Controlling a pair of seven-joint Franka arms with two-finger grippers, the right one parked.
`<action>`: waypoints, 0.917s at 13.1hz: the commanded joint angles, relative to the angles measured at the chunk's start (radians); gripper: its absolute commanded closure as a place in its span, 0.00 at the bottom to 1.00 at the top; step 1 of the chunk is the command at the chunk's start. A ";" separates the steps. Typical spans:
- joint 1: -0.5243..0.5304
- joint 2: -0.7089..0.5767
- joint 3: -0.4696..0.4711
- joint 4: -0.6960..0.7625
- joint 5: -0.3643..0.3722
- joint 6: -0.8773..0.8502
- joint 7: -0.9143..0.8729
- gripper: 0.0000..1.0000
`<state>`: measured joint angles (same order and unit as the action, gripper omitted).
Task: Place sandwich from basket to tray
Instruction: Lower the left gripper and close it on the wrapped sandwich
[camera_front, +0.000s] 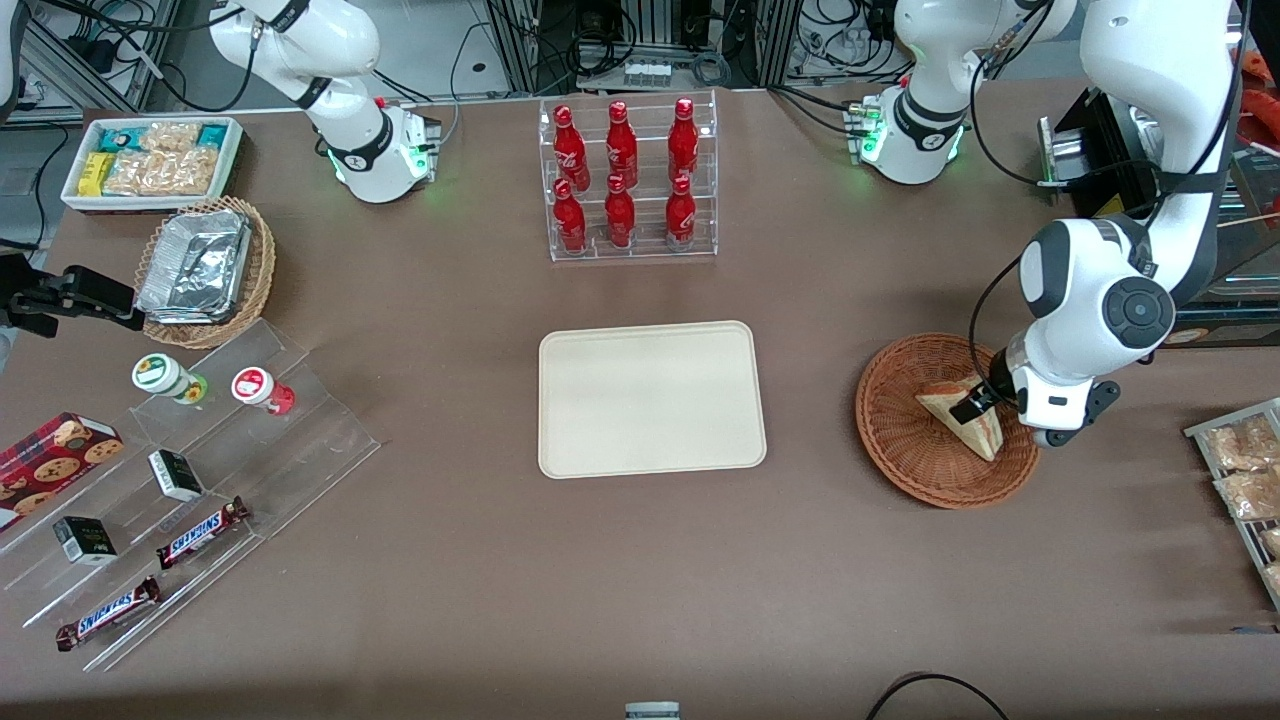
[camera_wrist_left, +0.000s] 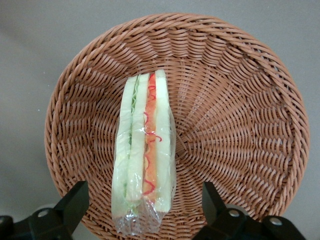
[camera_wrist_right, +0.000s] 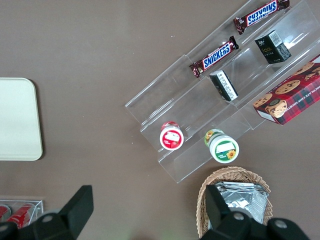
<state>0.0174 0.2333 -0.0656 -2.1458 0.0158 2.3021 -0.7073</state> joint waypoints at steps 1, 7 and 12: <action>0.006 -0.026 -0.005 -0.057 0.021 0.057 -0.034 0.00; 0.006 0.003 -0.005 -0.059 0.021 0.069 -0.034 0.07; 0.006 0.011 -0.003 -0.062 0.021 0.079 -0.052 0.93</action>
<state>0.0174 0.2530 -0.0656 -2.1942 0.0158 2.3623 -0.7223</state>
